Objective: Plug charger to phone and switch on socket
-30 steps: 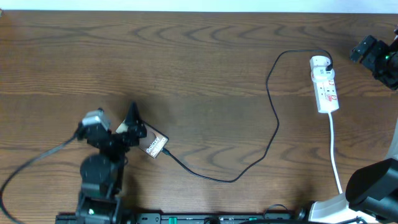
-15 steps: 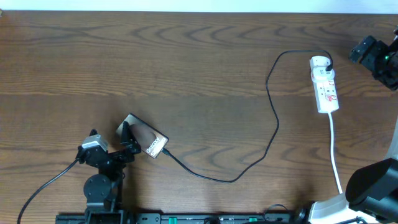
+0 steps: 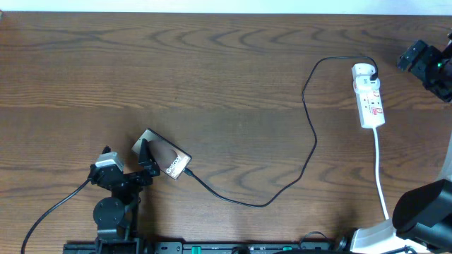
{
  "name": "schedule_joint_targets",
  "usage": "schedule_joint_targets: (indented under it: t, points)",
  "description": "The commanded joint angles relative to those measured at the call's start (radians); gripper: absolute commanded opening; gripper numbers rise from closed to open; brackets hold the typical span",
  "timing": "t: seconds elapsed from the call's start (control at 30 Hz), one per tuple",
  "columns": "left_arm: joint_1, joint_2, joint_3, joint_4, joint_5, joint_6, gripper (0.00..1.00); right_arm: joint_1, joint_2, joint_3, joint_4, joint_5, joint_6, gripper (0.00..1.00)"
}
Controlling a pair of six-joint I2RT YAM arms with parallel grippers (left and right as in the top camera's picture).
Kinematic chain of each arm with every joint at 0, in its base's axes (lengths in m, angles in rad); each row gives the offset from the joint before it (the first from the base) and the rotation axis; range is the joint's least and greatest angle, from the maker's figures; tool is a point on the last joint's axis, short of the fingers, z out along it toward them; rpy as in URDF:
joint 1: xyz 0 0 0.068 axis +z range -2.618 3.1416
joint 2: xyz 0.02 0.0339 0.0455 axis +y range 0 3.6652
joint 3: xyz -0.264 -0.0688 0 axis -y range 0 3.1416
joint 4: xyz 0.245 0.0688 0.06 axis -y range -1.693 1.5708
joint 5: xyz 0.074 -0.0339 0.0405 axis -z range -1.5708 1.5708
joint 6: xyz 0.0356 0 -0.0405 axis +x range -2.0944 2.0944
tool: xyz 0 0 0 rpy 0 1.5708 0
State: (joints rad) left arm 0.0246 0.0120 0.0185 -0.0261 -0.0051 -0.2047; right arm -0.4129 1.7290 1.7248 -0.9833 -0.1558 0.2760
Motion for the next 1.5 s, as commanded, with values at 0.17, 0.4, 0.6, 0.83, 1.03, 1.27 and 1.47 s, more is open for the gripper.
schedule_joint_targets:
  t: [0.17, 0.4, 0.6, 0.83, 1.03, 1.27, 1.47]
  points:
    - [0.005, -0.007, -0.014, -0.048, -0.006, 0.021, 0.95, 0.001, 0.006, 0.002, -0.001, 0.008, 0.008, 0.99]
    - [0.005, -0.007, -0.014, -0.048, -0.006, 0.021, 0.95, 0.001, 0.006, 0.002, -0.001, 0.008, 0.008, 0.99]
    - [0.005, -0.007, -0.014, -0.048, -0.006, 0.021, 0.95, 0.001, 0.007, 0.002, -0.001, 0.008, 0.008, 0.99]
    - [0.005, -0.007, -0.014, -0.048, -0.006, 0.021, 0.95, 0.005, -0.013, -0.008, -0.003, 0.003, 0.008, 0.99]
    - [0.005, -0.007, -0.014, -0.048, -0.006, 0.021, 0.95, 0.099, -0.169, -0.194, 0.233, 0.008, -0.031, 0.99]
    - [0.005, -0.007, -0.014, -0.048, -0.006, 0.021, 0.95, 0.317, -0.488, -0.690, 0.808, 0.008, -0.395, 0.99]
    - [0.005, -0.007, -0.014, -0.048, -0.006, 0.021, 0.95, 0.446, -0.766, -1.073, 1.065, 0.008, -0.591, 0.99]
